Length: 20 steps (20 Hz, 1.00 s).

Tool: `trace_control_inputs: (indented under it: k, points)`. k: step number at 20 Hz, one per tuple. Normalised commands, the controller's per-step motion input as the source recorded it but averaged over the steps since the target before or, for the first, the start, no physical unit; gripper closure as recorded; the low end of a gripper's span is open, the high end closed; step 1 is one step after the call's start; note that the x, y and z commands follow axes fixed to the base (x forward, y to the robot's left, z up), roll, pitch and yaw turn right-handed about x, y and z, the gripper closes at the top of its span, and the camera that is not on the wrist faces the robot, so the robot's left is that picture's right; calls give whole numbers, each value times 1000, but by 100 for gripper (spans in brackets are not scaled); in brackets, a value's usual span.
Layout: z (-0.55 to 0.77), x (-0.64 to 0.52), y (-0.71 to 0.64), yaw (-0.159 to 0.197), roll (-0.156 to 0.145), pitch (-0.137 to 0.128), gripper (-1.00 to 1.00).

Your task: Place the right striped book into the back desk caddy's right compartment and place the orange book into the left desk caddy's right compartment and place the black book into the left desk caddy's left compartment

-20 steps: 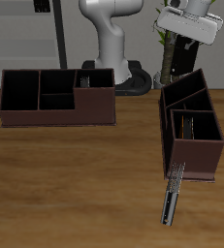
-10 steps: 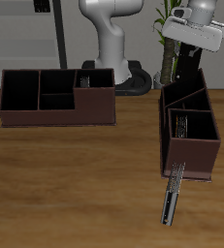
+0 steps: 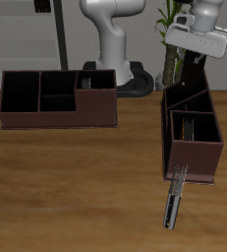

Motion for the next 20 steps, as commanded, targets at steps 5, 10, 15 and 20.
trace_control_inputs:
  k: [5, 10, 15, 20]
  points:
    - [-160, 93, 12, 11, 9, 12, 100]
    - [-409, 153, 77, 4, 37, 81, 100]
    - [-318, 186, 58, -28, 63, 107, 100]
    - [-43, -42, 114, -28, 128, 64, -100]
